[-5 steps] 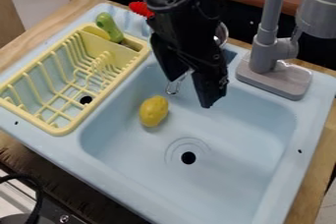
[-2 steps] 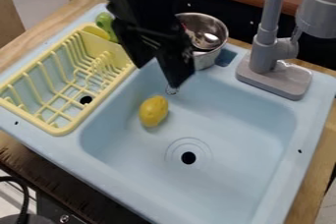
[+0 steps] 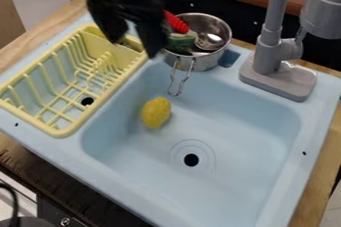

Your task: Put the spatula to the right corner of the sink

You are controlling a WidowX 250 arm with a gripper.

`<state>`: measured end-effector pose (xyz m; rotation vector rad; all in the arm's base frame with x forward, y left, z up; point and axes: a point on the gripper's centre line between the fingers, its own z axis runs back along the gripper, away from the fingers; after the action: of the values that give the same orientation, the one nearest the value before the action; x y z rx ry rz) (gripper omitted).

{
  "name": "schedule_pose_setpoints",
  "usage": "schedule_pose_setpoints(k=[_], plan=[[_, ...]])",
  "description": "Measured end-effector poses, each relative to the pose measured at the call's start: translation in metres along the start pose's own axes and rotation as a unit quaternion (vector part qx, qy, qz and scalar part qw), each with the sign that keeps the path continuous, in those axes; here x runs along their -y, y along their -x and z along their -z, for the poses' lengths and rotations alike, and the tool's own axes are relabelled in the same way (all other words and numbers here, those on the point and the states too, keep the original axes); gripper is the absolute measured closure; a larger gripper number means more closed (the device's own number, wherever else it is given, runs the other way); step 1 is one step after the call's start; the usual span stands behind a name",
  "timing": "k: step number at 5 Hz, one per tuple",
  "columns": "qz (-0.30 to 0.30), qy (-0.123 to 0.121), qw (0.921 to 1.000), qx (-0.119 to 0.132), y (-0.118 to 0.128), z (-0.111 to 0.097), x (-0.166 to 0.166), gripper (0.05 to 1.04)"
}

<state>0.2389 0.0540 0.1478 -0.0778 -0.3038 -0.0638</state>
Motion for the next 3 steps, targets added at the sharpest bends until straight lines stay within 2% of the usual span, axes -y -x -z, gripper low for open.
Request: schedule_pose_setpoints(k=[1,2,3], plan=[[-0.013,0.020,0.9997,0.002,-0.009,0.008,-0.031,0.086],[0.025,0.067,0.9974,-0.005,-0.021,0.023,-0.062,0.086],[0.027,0.085,0.9957,-0.025,-0.029,0.034,-0.084,0.086]])
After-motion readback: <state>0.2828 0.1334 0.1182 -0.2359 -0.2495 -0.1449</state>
